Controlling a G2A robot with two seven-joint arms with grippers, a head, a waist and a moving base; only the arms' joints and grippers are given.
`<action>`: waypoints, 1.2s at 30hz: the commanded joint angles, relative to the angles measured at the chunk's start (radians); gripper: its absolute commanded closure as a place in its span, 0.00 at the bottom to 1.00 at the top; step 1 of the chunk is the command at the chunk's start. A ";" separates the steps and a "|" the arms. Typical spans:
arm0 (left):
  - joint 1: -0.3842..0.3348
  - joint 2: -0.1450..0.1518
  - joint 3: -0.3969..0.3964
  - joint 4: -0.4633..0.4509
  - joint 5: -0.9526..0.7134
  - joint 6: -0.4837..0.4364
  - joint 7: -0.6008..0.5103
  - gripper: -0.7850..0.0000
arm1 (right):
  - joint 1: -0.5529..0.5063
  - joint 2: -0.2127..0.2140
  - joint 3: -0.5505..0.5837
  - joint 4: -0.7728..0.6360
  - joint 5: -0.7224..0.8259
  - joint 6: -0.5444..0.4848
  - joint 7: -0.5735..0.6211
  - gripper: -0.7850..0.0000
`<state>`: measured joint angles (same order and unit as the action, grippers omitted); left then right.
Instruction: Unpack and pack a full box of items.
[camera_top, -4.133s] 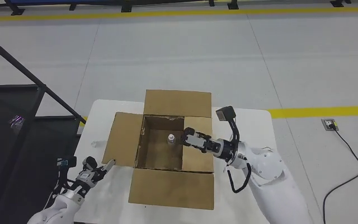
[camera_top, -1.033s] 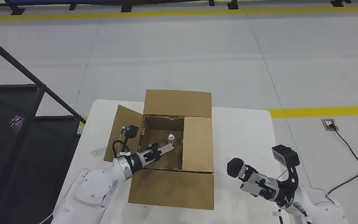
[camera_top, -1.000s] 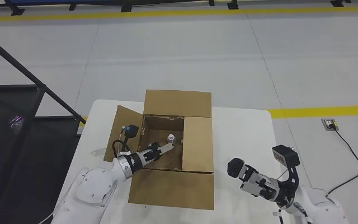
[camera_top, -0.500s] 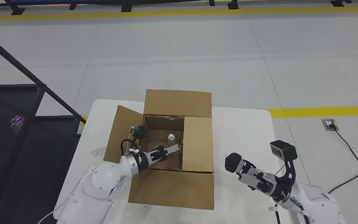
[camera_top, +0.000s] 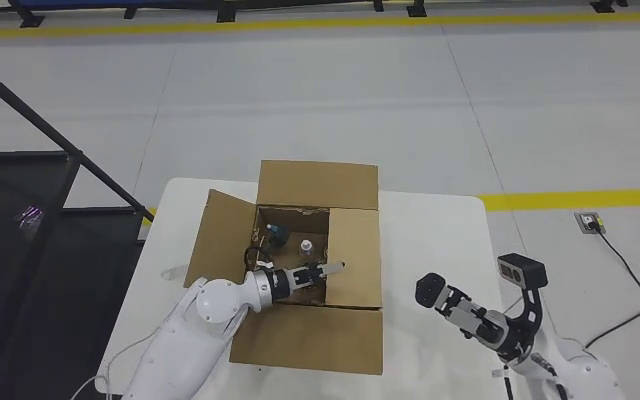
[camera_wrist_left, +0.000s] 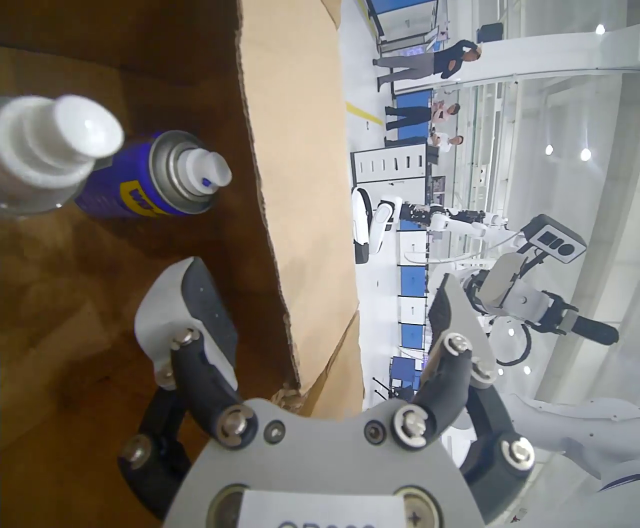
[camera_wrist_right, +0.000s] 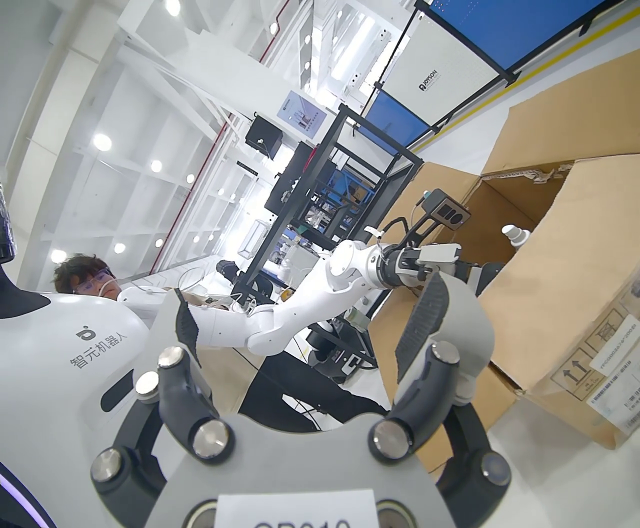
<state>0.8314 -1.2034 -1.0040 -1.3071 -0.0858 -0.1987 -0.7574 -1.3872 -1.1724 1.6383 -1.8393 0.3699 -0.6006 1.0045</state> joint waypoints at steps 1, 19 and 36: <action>-0.014 -0.008 0.020 0.021 -0.002 -0.010 0.010 0.00 | -0.005 0.002 0.004 0.002 0.003 -0.004 -0.004 0.00; -0.027 -0.018 0.000 0.006 -0.083 -0.045 -0.025 0.00 | -0.041 0.020 0.025 -0.003 0.026 -0.042 -0.028 0.00; -0.056 -0.046 0.058 -0.123 -0.058 -0.049 0.062 0.00 | -0.110 0.033 0.090 -0.057 0.043 -0.102 -0.111 0.00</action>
<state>0.7841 -1.2444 -0.9586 -1.4332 -0.1463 -0.2486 -0.7034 -1.4881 -1.1399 1.7217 -1.8966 0.4054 -0.7013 0.9018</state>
